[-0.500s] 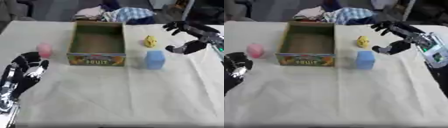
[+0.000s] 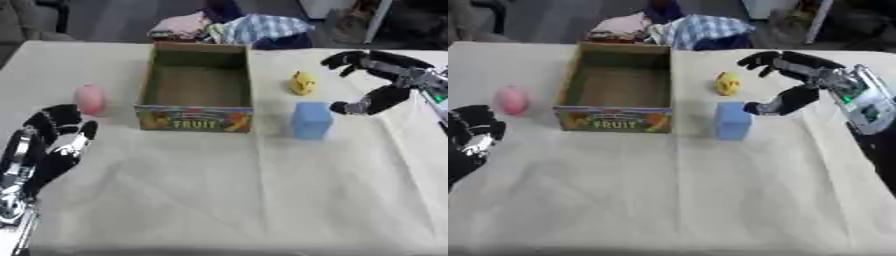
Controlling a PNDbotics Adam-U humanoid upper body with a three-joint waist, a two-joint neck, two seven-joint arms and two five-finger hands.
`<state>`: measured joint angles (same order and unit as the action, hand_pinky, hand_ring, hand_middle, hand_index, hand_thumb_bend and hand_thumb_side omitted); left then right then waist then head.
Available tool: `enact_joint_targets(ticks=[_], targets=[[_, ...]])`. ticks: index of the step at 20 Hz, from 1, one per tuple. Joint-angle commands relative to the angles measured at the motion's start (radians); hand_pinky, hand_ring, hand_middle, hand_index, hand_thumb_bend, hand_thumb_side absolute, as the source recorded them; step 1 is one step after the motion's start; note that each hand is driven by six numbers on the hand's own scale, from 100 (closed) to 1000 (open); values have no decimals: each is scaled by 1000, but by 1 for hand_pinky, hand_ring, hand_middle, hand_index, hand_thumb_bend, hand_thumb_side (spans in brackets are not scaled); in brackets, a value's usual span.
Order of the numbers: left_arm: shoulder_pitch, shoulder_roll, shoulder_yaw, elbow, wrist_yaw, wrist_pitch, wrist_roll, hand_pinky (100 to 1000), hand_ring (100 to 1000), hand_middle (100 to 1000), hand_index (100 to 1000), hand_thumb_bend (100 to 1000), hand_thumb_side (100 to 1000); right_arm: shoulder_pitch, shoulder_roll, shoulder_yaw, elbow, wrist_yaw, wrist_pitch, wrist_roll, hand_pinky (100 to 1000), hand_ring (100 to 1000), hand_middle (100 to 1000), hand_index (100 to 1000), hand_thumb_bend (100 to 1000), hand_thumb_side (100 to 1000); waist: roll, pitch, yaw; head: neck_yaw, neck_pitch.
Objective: Pick up objects on the table and place them in the box.
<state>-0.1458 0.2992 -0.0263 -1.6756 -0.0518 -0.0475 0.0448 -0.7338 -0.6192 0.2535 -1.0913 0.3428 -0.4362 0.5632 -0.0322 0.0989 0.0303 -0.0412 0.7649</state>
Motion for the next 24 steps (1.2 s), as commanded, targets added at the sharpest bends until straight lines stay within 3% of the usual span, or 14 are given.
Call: enact_joint_targets(ticks=[1,9,24], targets=[[-7,21,3,-12,-2,-2,-3,749,735,656,752,446,348,-32,-6,-4,33,27,-11,14,832,936,935,979,402,440,3,-13,2,-1,5],[-8,19,2,-11,-2,-2,-5,750,736,656,752,444,347,-54,44,-2,130,83,-38,19,829,933,930,978,388,460,6,-12,6,-2,5],[-9,18,1,-10,0,-2,-8,751,739,658,752,439,350,-62,91,4,208,143,-70,36,821,923,918,978,376,493,8,-10,8,-7,5]])
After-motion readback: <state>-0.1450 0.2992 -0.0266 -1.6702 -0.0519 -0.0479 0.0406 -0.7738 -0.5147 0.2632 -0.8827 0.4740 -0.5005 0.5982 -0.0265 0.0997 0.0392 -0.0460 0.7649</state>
